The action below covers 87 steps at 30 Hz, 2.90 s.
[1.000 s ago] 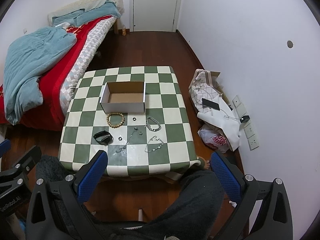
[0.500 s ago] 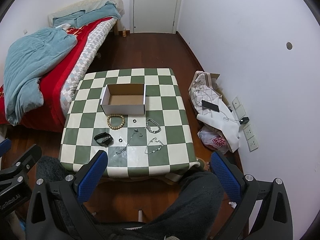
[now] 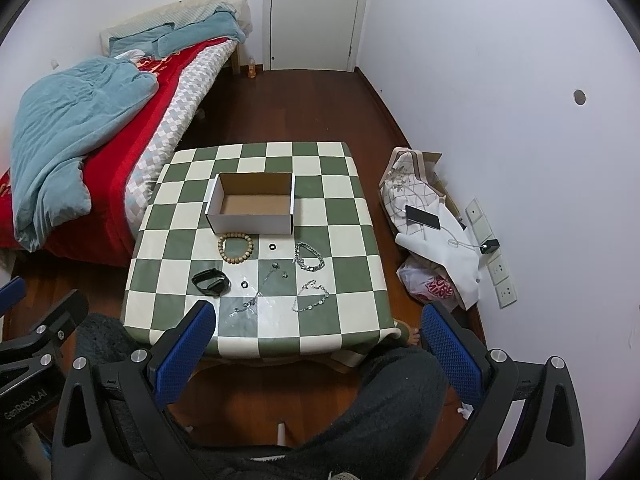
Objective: Organize jewelry
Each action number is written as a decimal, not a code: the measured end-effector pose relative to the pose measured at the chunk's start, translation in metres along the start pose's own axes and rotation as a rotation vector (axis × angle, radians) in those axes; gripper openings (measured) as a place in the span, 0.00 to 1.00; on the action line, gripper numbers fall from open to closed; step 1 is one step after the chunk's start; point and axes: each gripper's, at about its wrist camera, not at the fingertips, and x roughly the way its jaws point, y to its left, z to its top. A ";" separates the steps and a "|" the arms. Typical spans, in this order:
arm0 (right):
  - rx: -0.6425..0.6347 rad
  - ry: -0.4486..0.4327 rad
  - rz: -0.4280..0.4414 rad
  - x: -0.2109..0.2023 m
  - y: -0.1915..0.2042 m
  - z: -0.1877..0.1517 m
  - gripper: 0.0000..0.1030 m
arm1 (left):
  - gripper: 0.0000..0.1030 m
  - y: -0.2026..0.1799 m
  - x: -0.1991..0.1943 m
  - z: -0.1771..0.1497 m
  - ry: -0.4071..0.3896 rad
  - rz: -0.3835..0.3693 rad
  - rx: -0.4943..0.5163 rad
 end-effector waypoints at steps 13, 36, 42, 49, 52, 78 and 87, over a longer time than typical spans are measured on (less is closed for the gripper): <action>0.005 0.021 -0.012 0.041 -0.011 0.013 1.00 | 1.00 0.007 0.065 0.039 -0.031 0.148 -0.017; 0.091 0.385 -0.046 0.380 -0.020 0.034 0.53 | 0.75 -0.027 0.356 0.052 0.375 0.304 0.205; 0.073 0.432 -0.069 0.422 -0.015 0.022 0.47 | 0.72 -0.029 0.388 0.048 0.449 0.242 0.184; 0.083 0.451 -0.051 0.430 -0.017 0.022 0.47 | 0.55 -0.035 0.406 0.042 0.496 0.156 0.174; 0.113 0.460 -0.023 0.432 -0.024 0.022 0.47 | 0.30 -0.033 0.404 0.042 0.483 0.107 0.147; 0.112 0.214 0.035 0.344 -0.019 0.050 0.08 | 0.06 -0.034 0.284 0.075 0.161 0.137 0.139; 0.054 0.106 0.041 0.290 0.010 0.079 0.08 | 0.06 -0.031 0.249 0.088 0.086 0.109 0.092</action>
